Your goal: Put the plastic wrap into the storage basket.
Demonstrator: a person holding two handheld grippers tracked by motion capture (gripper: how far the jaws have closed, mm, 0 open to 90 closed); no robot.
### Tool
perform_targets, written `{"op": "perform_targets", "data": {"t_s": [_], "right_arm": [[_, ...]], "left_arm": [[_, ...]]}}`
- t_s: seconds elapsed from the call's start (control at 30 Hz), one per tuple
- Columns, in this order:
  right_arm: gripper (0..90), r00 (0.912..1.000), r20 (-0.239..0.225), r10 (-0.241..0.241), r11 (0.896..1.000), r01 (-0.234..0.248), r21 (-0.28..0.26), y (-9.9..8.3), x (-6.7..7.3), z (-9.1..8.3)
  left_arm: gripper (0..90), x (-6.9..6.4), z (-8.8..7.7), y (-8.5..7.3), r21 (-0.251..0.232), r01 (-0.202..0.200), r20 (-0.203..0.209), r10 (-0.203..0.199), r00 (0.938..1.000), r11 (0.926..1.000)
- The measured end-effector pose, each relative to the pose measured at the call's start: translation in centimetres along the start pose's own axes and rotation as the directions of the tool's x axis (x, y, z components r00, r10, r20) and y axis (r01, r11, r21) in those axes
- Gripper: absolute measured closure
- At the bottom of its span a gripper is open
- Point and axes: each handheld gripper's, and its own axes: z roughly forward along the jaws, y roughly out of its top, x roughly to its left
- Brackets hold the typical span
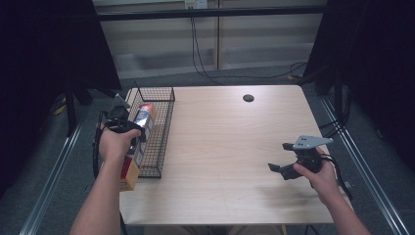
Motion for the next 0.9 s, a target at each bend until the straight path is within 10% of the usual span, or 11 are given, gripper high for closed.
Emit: {"op": "perform_targets", "data": {"t_s": [0.9], "right_arm": [[3.1,1.0000,-0.007,-0.002,1.000,0.002,0.000,0.0,0.0,0.0]], "left_arm": [[43.2,0.2,2.2,0.0,0.029,0.005,-0.012,-0.005,0.9999,0.9996]]}}
